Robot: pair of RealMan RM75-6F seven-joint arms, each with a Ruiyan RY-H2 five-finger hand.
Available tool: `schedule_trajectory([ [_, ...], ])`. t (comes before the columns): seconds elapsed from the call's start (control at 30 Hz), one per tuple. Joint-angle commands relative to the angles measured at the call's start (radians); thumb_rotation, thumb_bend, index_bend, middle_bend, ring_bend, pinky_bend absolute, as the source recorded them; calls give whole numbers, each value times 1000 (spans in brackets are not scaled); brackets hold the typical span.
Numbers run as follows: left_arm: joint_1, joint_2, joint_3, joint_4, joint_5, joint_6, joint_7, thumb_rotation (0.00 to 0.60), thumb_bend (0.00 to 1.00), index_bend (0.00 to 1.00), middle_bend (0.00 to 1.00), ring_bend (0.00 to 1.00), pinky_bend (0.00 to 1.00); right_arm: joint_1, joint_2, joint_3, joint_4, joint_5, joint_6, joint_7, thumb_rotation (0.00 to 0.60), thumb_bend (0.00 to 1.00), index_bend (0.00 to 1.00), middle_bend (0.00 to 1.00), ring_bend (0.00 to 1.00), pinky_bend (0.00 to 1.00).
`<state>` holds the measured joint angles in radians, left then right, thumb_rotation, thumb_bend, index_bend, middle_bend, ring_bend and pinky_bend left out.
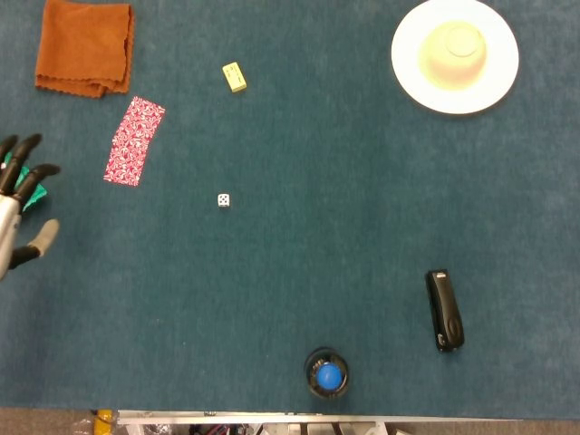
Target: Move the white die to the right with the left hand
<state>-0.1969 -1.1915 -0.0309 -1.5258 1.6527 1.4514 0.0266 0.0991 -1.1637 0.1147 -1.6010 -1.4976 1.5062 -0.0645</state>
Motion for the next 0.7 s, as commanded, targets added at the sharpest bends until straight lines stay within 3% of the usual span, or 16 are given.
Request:
schedule_trajectory([
  [0.03, -32, -11, -6, -2, 9, -32, 1, 600, 272, 259, 96, 75, 332, 14, 1, 10, -12, 9, -13, -19, 600, 0, 476, 293, 193, 210],
  [0.7, -199, -148, -6, 51, 102, -141, -14, 600, 272, 286, 102, 75, 331, 84, 1, 45, -41, 20, -65, -56, 600, 0, 476, 293, 193, 210],
])
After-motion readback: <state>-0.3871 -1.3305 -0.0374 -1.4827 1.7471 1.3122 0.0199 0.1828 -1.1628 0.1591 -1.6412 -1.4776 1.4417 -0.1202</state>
